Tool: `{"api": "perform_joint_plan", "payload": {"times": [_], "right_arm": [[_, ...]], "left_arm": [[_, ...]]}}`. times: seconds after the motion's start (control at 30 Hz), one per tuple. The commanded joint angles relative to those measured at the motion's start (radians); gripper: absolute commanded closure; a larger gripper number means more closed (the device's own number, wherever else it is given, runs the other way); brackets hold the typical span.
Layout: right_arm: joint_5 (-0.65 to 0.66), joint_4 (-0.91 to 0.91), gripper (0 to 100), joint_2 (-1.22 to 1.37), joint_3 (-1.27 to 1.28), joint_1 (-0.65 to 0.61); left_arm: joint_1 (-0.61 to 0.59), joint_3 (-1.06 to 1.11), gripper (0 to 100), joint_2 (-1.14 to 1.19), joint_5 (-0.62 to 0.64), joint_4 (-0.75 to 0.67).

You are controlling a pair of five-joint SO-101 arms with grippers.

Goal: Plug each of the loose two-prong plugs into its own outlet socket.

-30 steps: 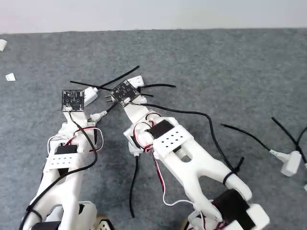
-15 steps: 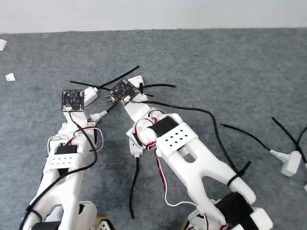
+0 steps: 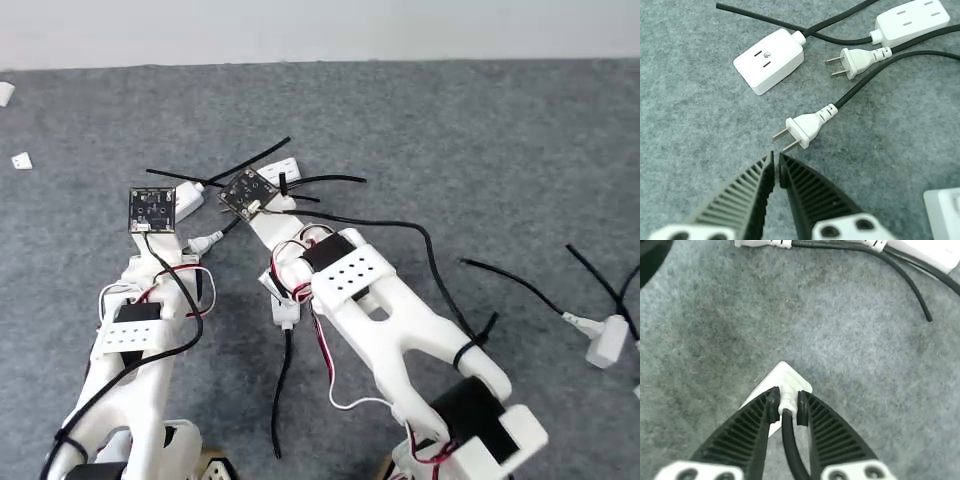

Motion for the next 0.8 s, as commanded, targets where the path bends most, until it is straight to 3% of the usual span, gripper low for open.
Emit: {"api": "perform_joint_plan", "payload": {"times": [0.0, 0.33, 0.63, 0.77], "right_arm": [[0.034, -0.010, 99.1, 0.002, -0.054, 0.010], [0.040, -0.050, 99.1, 0.007, 0.080, 0.007], [0.032, -0.028, 98.2, 0.154, 0.002, 0.002], [-0.068, 0.091, 87.1, 0.157, -0.060, -0.031]], "left_arm": [[-0.006, -0.013, 99, -0.026, 0.005, -0.021], [-0.008, -0.013, 99, -0.026, 0.005, -0.021], [-0.026, -0.013, 99, -0.026, 0.005, -0.021], [-0.026, -0.013, 99, -0.026, 0.005, -0.023]]}}
